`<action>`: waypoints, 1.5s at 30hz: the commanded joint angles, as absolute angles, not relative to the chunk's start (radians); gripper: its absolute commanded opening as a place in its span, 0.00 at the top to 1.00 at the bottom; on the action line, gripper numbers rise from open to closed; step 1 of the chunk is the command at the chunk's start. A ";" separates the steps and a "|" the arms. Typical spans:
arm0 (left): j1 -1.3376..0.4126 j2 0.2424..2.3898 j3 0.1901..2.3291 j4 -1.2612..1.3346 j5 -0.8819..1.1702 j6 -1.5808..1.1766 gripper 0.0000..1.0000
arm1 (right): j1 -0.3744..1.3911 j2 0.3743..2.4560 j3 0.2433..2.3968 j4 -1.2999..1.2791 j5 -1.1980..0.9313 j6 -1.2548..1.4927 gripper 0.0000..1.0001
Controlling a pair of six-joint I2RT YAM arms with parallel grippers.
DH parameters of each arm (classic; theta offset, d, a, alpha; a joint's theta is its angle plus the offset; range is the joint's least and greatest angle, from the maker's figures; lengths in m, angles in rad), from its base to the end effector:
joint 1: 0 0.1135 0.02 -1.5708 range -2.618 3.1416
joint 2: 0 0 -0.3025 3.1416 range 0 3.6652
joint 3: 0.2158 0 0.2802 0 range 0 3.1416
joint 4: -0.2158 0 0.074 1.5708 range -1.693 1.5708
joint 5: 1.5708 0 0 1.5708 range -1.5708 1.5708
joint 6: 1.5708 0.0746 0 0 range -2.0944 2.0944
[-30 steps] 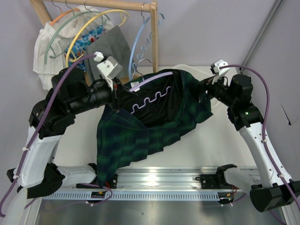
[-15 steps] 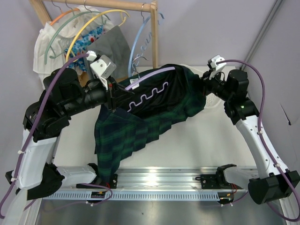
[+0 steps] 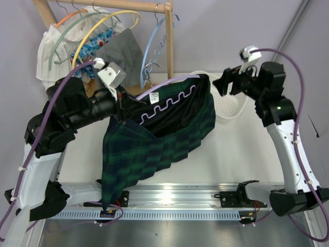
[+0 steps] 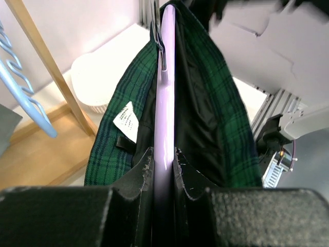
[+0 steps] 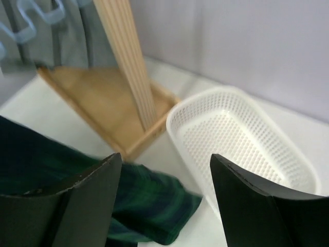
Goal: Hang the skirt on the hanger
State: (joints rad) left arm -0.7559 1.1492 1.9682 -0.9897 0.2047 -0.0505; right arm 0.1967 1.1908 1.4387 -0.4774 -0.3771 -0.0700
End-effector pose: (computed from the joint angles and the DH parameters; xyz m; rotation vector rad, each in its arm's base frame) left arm 0.1236 -0.1374 0.6054 0.7655 1.6301 -0.7625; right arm 0.2869 0.0852 0.4871 -0.5048 1.7323 0.4293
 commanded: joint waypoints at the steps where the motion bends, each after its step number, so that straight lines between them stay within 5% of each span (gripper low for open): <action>1: -0.752 1.134 1.931 -0.833 0.187 -0.048 1.00 | 0.195 1.184 1.678 -0.610 -0.292 -0.005 0.23; 9: -0.752 1.123 1.848 -0.761 0.163 -0.060 1.00 | 0.241 1.221 1.844 -0.693 -0.400 0.175 0.30; 24: -0.752 1.126 1.838 -0.735 0.170 -0.055 1.00 | 0.502 1.255 1.724 -0.801 -0.117 0.186 0.39; 35: -0.752 1.121 1.819 -0.733 0.167 -0.052 1.00 | 0.515 1.270 1.813 -0.839 -0.086 0.150 0.54; 40: -0.752 1.123 1.818 -0.730 0.170 -0.051 1.00 | 0.517 1.292 1.815 -0.851 -0.052 0.129 0.73; 45: -0.752 1.118 1.816 -0.732 0.169 -0.052 1.00 | 0.540 1.316 1.815 -0.865 -0.019 0.112 0.79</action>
